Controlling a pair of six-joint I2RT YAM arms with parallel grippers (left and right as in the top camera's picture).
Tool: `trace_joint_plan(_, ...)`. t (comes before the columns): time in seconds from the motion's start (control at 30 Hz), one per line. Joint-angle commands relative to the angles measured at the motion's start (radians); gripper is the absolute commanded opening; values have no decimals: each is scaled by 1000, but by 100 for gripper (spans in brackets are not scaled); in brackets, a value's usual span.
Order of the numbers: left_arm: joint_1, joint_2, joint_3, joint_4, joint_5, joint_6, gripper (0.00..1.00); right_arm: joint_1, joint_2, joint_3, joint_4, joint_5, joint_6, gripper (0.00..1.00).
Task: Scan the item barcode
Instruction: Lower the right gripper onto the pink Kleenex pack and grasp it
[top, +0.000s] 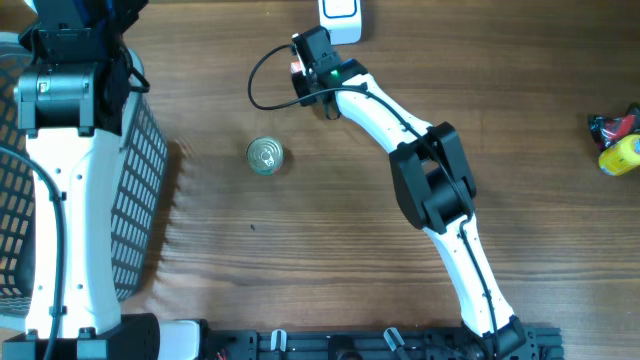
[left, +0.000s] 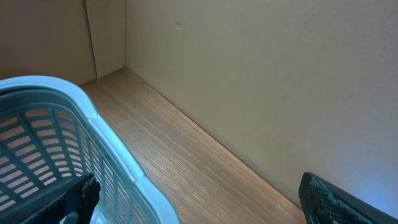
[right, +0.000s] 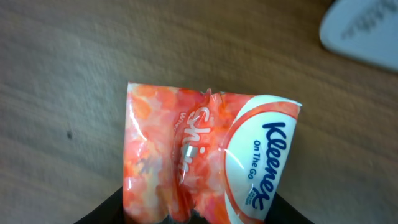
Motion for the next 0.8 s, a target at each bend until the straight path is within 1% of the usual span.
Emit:
trace_joint_plan(0.0, 6, -4, -1, 3, -9, 11, 100, -10, -34, -32, -99, 53, 0, 37)
trace_joint_plan(0.1, 6, -4, -2, 2, -8, 11, 100, -15, -91, -31, -184, 55, -2, 37)
trace_joint_plan(0.17, 6, -3, -3, 1, 8, 11, 100, -19, -148, -31, -297, 50, 3, 37)
trace_joint_plan(0.33, 6, -3, -16, 0, 42, 7, 100, -20, -247, -30, -508, -56, 5, 37)
trace_joint_plan(0.43, 6, -3, -46, -1, 92, 7, 100, -21, -288, -29, -548, -58, 48, 37)
trace_joint_plan(0.53, 6, -3, -95, -1, 154, 7, 100, -31, -298, -3, -582, -69, 105, 40)
trace_joint_plan(0.67, 5, -3, -181, 0, 245, 0, 100, -72, -298, 0, -595, -199, 150, 47)
trace_joint_plan(0.7, 5, -3, -198, 0, 258, 0, 100, -82, -298, 0, -603, -229, 160, 48)
trace_joint_plan(0.77, 5, -3, -245, 24, 267, -37, 100, -111, -298, 0, -635, -292, 178, 47)
